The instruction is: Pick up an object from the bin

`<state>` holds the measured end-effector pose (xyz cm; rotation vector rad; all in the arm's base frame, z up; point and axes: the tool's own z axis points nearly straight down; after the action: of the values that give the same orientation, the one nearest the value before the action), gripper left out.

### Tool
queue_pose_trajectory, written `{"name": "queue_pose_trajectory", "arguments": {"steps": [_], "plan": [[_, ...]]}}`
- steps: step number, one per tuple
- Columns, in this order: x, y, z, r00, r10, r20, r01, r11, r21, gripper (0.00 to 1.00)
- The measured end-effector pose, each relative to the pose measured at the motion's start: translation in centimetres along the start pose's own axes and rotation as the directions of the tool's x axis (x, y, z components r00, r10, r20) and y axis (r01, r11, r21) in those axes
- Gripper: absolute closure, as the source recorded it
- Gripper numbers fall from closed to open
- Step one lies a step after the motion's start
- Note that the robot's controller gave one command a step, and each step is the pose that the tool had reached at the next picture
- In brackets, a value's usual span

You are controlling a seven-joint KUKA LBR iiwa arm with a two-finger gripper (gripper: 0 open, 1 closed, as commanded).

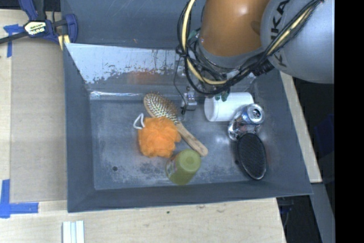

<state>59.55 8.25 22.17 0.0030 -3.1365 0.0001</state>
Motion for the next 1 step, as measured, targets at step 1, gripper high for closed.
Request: {"name": "queue_pose_trajectory", "arguments": {"steps": [1], "plan": [[-0.01,-0.86,5.90,0.991,0.133,-0.003,-0.133,0.991,0.001,0.00]]}}
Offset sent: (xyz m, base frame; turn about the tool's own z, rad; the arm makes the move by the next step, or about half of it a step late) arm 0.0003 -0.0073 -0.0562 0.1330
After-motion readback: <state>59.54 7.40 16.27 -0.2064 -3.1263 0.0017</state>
